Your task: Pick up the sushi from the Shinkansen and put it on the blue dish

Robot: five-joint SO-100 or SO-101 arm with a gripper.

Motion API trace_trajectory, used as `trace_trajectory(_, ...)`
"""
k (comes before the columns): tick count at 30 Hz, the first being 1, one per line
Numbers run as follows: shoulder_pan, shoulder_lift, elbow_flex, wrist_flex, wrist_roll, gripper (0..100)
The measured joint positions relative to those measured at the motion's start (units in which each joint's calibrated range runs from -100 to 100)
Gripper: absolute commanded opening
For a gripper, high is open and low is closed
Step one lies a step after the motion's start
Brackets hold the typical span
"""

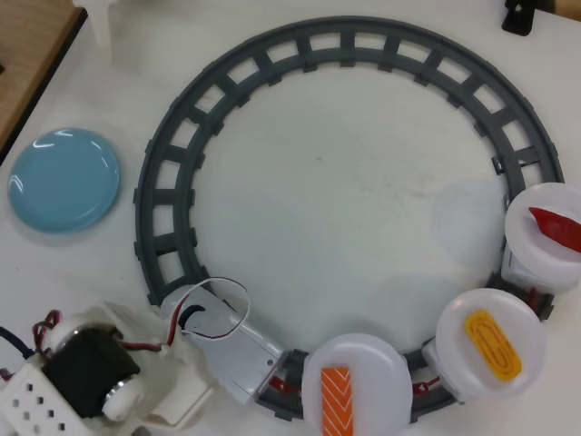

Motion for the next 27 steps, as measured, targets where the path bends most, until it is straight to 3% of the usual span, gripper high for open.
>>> trace_trajectory(27, 7.11, 2.45, -5.40, -2.86, 2.69, 25)
